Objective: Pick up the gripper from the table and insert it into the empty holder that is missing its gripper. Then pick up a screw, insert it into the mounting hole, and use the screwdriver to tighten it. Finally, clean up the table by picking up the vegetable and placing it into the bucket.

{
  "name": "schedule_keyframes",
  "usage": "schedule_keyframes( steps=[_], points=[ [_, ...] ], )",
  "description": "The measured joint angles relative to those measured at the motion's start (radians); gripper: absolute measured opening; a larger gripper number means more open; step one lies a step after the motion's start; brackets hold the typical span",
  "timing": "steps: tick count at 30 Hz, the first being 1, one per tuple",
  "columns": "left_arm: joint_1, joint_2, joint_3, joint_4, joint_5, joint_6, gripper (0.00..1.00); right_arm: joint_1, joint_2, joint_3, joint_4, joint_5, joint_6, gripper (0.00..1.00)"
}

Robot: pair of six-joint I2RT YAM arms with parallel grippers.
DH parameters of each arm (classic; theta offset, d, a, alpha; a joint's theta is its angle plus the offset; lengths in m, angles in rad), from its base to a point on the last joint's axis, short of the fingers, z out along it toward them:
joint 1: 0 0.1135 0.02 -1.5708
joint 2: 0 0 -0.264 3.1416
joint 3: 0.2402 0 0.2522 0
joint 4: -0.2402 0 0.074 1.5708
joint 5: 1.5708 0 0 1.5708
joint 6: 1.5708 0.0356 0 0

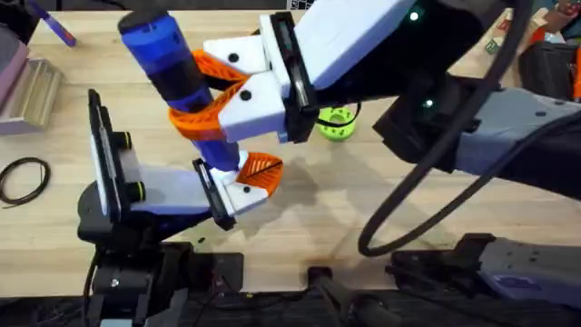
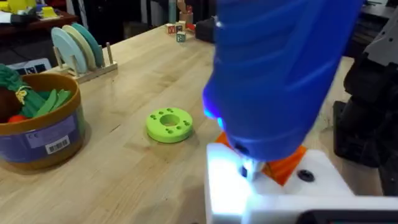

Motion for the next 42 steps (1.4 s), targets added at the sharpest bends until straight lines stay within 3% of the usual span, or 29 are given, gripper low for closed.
schedule_keyframes(
  steps=[15, 42],
  points=[
    [0.000, 0.000, 0.000, 0.000, 0.000, 0.000, 0.014, 0.002, 0.004, 0.000, 0.069, -0.011, 0.002, 0.024],
    [0.000, 0.000, 0.000, -0.001, 0.001, 0.000, 0.014, 0.002, -0.007, 0.038, -0.039, -0.071, -0.048, 0.024]
  ],
)
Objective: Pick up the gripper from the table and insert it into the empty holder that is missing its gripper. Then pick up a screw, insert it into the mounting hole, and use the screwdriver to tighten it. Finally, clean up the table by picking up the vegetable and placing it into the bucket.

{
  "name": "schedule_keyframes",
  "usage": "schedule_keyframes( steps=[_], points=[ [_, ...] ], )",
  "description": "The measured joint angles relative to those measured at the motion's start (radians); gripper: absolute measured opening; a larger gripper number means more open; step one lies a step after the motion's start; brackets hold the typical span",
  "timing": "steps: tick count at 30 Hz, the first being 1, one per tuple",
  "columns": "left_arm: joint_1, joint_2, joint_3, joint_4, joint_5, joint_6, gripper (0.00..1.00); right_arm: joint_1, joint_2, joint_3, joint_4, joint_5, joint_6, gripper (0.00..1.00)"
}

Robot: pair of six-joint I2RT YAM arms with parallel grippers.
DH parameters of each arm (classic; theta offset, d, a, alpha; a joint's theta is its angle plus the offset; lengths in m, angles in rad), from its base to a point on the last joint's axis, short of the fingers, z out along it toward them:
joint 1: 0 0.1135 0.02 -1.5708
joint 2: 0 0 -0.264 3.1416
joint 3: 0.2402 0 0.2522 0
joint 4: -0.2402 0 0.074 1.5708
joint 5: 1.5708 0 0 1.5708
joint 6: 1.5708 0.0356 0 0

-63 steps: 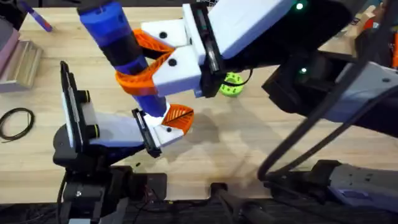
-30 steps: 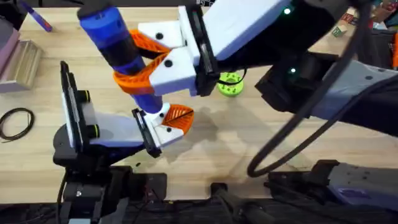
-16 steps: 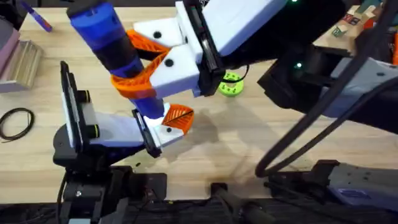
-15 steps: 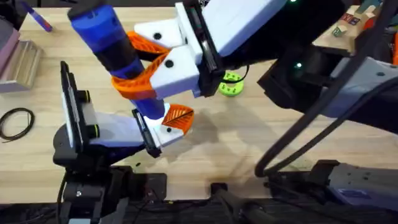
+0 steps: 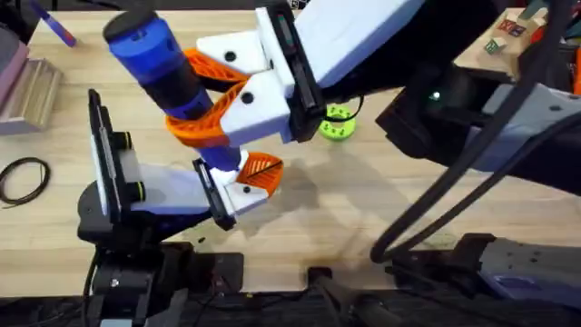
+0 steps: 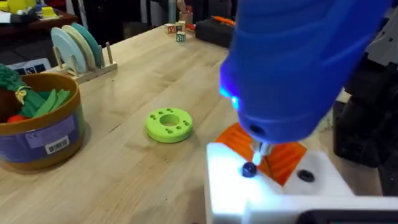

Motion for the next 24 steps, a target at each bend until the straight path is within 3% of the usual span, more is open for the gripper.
schedule_keyframes(
  steps=[24],
  points=[
    [0.000, 0.000, 0.000, 0.000, 0.000, 0.000, 0.013, -0.012, 0.001, 0.000, 0.000, -0.008, 0.010, 0.024]
  ],
)
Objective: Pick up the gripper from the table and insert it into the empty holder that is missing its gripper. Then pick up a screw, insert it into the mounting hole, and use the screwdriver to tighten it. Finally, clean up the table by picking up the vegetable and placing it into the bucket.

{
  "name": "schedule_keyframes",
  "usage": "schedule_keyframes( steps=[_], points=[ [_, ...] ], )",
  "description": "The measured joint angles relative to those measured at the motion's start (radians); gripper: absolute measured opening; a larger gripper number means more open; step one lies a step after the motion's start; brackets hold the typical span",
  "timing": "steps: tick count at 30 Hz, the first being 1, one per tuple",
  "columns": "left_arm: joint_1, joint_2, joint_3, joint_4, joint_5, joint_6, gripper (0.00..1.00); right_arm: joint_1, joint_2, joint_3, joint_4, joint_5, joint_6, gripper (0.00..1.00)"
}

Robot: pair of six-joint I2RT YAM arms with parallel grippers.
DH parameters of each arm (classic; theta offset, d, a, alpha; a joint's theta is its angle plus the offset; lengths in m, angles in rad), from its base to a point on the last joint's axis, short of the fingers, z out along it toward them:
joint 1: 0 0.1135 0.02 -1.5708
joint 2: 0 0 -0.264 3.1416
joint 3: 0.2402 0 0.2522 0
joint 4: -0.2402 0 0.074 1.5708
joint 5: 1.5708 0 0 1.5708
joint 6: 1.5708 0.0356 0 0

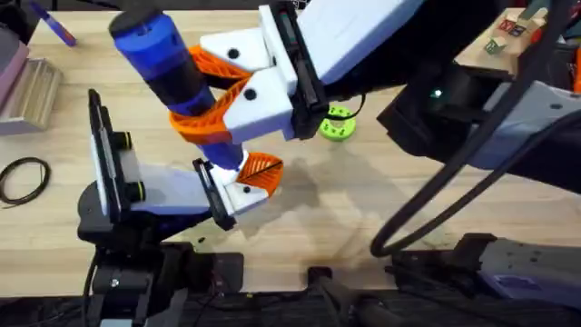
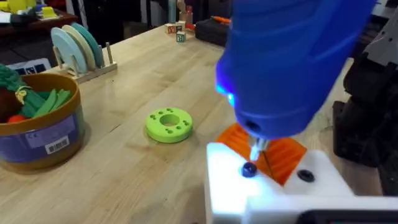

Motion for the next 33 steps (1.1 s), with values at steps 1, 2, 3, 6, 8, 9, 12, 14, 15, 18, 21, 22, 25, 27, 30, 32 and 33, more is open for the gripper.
schedule_keyframes(
  steps=[1, 2, 3, 6, 8, 9, 12, 14, 15, 18, 21, 22, 25, 27, 30, 32, 33],
  points=[
    [0.000, 0.000, 0.000, 0.000, 0.000, 0.000, 0.014, 0.000, 0.002, 0.000, 0.001, 0.000, 0.003, 0.024],
    [0.000, 0.000, 0.000, 0.000, 0.000, 0.000, 0.014, 0.000, 0.006, 0.000, 0.001, 0.000, 0.003, 0.024],
    [0.000, 0.000, 0.000, 0.000, 0.000, 0.000, 0.014, 0.000, 0.010, 0.000, 0.001, 0.000, 0.005, 0.024],
    [0.000, 0.000, 0.000, 0.000, 0.000, 0.000, 0.014, 0.000, 0.024, 0.000, 0.000, 0.000, 0.007, 0.024],
    [0.000, 0.000, 0.000, 0.000, 0.000, 0.000, 0.014, 0.000, 0.026, 0.000, 0.000, 0.000, 0.007, 0.024],
    [0.000, 0.000, 0.000, 0.000, 0.000, 0.000, 0.014, 0.000, 0.026, 0.000, 0.001, 0.000, 0.007, 0.024],
    [0.000, 0.000, 0.000, 0.000, 0.000, 0.000, 0.014, 0.000, 0.027, 0.000, 0.001, 0.000, 0.007, 0.024],
    [0.000, 0.000, 0.000, 0.000, 0.000, 0.000, 0.014, 0.000, 0.027, 0.000, 0.001, 0.000, 0.007, 0.024],
    [0.000, 0.000, 0.000, 0.000, 0.001, 0.000, 0.014, 0.000, 0.027, 0.000, 0.001, 0.000, 0.007, 0.024],
    [0.000, 0.000, 0.000, 0.000, 0.000, 0.000, 0.014, 0.000, 0.027, 0.000, 0.001, 0.000, 0.007, 0.024],
    [0.000, 0.000, 0.000, 0.000, 0.000, 0.000, 0.014, 0.000, 0.028, 0.000, 0.001, 0.000, 0.007, 0.024],
    [0.000, 0.000, 0.000, 0.000, 0.000, 0.000, 0.014, 0.000, 0.027, 0.000, 0.002, 0.000, 0.007, 0.024],
    [0.000, 0.000, 0.000, 0.000, 0.001, 0.000, 0.014, 0.000, 0.027, 0.000, 0.002, 0.000, 0.013, 0.024],
    [0.000, 0.000, 0.000, 0.000, 0.002, 0.000, 0.014, -0.002, 0.027, 0.000, 0.002, 0.000, 0.025, 0.024],
    [0.000, 0.000, 0.000, 0.000, 0.003, 0.000, 0.014, -0.003, 0.027, 0.000, 0.011, 0.000, 0.033, 0.024],
    [0.000, 0.000, 0.000, 0.000, 0.003, 0.000, 0.014, -0.003, 0.028, -0.003, 0.028, 0.000, 0.037, 0.024],
    [0.000, 0.000, 0.000, 0.000, 0.003, 0.000, 0.014, -0.003, 0.028, -0.007, 0.039, 0.000, 0.038, 0.024]
  ],
)
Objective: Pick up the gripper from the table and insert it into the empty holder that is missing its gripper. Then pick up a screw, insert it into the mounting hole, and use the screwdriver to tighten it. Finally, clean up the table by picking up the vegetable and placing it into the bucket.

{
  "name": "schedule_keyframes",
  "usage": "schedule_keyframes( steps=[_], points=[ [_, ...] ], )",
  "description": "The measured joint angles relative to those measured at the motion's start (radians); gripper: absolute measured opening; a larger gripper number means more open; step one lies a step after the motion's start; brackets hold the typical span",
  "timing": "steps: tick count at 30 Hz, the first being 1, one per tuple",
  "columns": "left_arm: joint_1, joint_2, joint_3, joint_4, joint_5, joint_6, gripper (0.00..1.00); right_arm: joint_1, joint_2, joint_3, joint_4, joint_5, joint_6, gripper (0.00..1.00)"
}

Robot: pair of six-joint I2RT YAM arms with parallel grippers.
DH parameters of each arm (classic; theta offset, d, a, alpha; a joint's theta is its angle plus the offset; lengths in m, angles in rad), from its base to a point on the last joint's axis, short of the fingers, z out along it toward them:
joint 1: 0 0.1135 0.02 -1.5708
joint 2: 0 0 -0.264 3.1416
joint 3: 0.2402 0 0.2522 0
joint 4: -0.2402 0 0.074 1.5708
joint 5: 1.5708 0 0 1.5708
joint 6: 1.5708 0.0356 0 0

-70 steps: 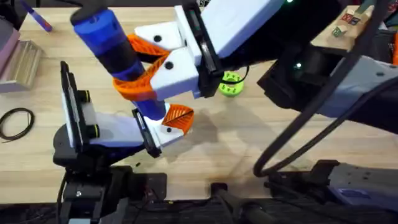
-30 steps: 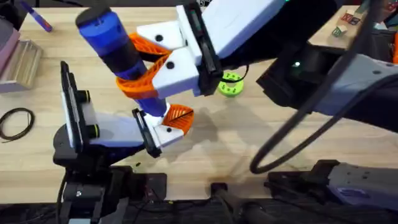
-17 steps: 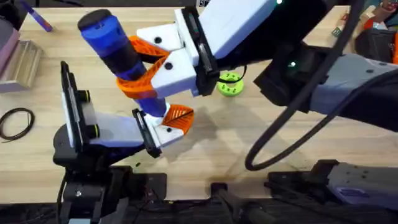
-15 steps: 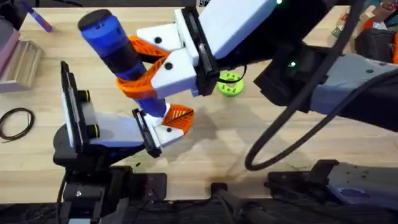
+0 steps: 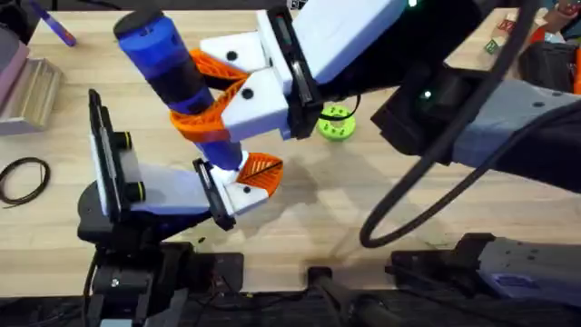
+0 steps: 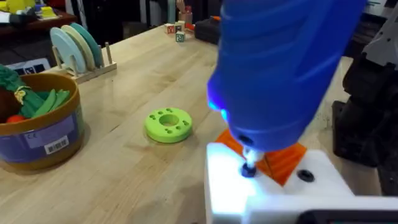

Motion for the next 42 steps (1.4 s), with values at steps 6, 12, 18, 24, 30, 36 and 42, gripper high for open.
schedule_keyframes(
  steps=[6, 12, 18, 24, 30, 36, 42],
  points=[
    [0.000, 0.000, 0.000, 0.000, 0.000, 0.000, 0.014, -0.001, 0.000, -0.035, 0.068, 0.000, 0.015, 0.024],
    [0.000, 0.000, 0.000, 0.000, 0.000, 0.000, 0.014, -0.001, 0.000, -0.039, 0.075, 0.000, 0.022, 0.024],
    [0.000, 0.000, 0.000, 0.000, 0.001, 0.000, 0.014, -0.001, 0.000, -0.039, 0.068, 0.000, 0.025, 0.024],
    [0.000, 0.000, 0.000, 0.000, 0.002, 0.000, 0.014, -0.003, 0.000, -0.039, 0.068, 0.000, 0.025, 0.024],
    [0.000, 0.000, 0.000, 0.000, 0.002, 0.000, 0.014, -0.004, 0.000, -0.039, 0.066, 0.000, 0.025, 0.024],
    [0.000, 0.000, 0.000, 0.000, 0.004, 0.000, 0.013, -0.005, 0.000, -0.039, 0.067, 0.000, 0.026, 0.024],
    [0.000, 0.000, 0.000, 0.000, 0.004, 0.010, 0.013, -0.011, 0.014, -0.055, 0.167, -0.004, 0.085, 0.024]
  ],
)
